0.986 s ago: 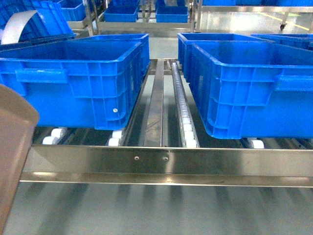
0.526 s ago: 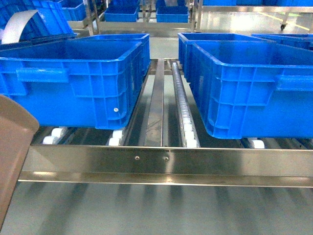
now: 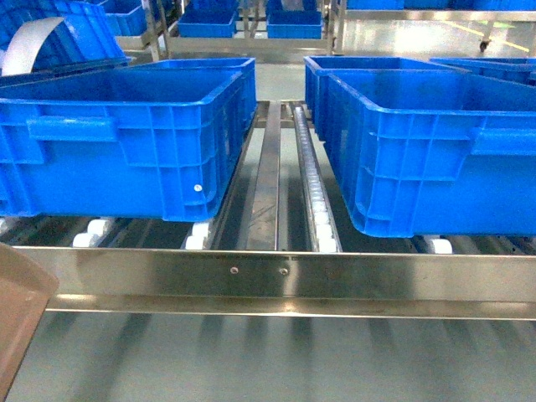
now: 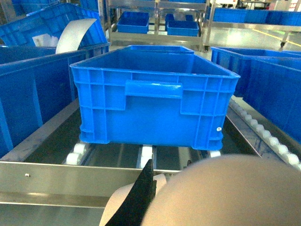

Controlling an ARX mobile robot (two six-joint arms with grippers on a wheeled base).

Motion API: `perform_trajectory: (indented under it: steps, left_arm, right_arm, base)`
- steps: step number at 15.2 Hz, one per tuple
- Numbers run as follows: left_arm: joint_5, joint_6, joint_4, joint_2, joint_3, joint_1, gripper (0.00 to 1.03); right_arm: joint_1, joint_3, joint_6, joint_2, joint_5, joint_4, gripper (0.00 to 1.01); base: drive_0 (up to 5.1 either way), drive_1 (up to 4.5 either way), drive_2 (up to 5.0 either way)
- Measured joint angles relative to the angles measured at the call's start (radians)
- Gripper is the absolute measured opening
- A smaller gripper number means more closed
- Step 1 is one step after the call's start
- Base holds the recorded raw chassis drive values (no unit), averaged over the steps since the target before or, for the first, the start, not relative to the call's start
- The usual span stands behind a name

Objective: Place part in tray to right shelf

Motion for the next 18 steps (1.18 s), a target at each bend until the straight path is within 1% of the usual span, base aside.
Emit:
perform_trajectory:
  steps: [1,2,7,8,9,12,13,14,15,16,17,18]
  left_arm:
    - [-0.001,-0.001,-0.043,-0.044,0.0,0.0,0.13]
    - [0.0,-0.001,-0.068,-0.08,0.0,0.0,0.13]
    - [0.0,0.0,-0.245,-0.271,0.0,0.0,0.13]
    - [0.0,0.0,-0.278,-0.305,0.0,0.0,0.13]
    - [0.0,-0.001,-0.309,-0.335,0.0,0.0,0.13]
    - [0.0,0.0,-0.386,-0.414,0.0,0.0,0.13]
    - [0.0,0.0,-0.408,-0.436,0.0,0.0,0.13]
    - [-0.003,0.0,-0.431,-0.456,0.0,0.0,0.13]
    - [0.001,-0.001,-0.446,-0.474,0.0,0.0,0.13]
    - [-0.003,-0.001,-0.467,-0.492,0.0,0.0,0.13]
    - [0.0,-0.001,-0.475,-0.507,0.0,0.0,0.13]
    - [0.0,0.001,-0.576,-0.58,0.0,0.0,0.13]
  right_arm:
    - [0.005,-0.009,0.0,-0.018,-0.001,-0.011,0.04]
    - [0.005,-0.019,0.002,-0.033,-0.003,-0.023,0.02]
    - [0.005,-0.053,0.003,-0.136,-0.002,-0.087,0.02]
    - [0.005,-0.075,0.003,-0.15,-0.002,-0.061,0.02]
    - [0.005,-0.081,0.004,-0.175,-0.002,-0.092,0.02]
    - [0.005,-0.081,0.004,-0.225,-0.002,-0.137,0.02]
    - [0.005,-0.08,0.004,-0.277,-0.002,-0.216,0.02]
    - [0.005,-0.08,0.004,-0.38,-0.002,-0.319,0.02]
    - [0.005,-0.076,0.004,-0.395,-0.002,-0.297,0.02]
    - [0.005,-0.08,0.004,-0.395,-0.003,-0.324,0.02]
    - [0.005,-0.08,0.004,-0.396,-0.003,-0.311,0.02]
    - [0.005,-0.08,0.004,-0.396,-0.003,-0.315,0.02]
  base:
    - [0.0,0.0,0.0]
    - [0.0,0.0,0.0]
    - [0.0,0.0,0.0]
    - [0.0,0.0,0.0]
    - [0.0,0.0,0.0]
    - [0.0,0.0,0.0]
    - [0.0,0.0,0.0]
    - [0.0,0.0,0.0]
    - [0.0,0.0,0.0]
    - [0.0,0.0,0.0]
    - [0.0,0.0,0.0]
    - [0.0,0.0,0.0]
